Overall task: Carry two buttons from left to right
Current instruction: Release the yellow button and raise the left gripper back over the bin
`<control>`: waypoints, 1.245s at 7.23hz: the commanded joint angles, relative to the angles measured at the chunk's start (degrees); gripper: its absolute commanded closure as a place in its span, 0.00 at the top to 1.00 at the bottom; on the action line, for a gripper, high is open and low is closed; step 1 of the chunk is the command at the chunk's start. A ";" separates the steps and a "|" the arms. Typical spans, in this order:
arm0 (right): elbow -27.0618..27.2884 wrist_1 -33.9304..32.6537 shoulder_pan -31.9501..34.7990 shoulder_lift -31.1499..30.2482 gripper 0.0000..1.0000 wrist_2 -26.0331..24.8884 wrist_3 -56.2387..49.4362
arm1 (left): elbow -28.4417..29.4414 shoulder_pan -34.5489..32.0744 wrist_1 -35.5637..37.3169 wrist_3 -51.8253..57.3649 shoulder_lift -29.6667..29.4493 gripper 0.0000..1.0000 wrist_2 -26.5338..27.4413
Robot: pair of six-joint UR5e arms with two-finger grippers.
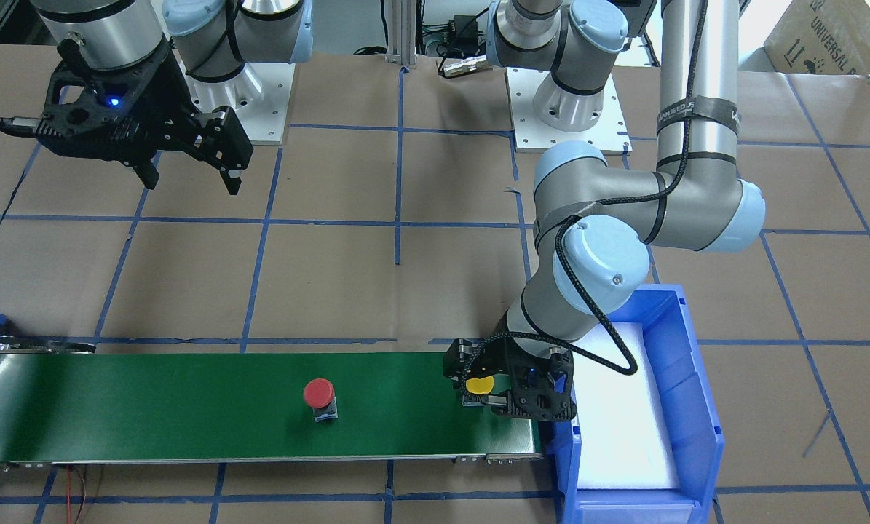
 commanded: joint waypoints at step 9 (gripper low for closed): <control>1.14 -0.18 -0.79 0.00 1.00 -0.62 -0.09 | -5.42 8.79 -26.52 1.78 25.68 1.00 8.59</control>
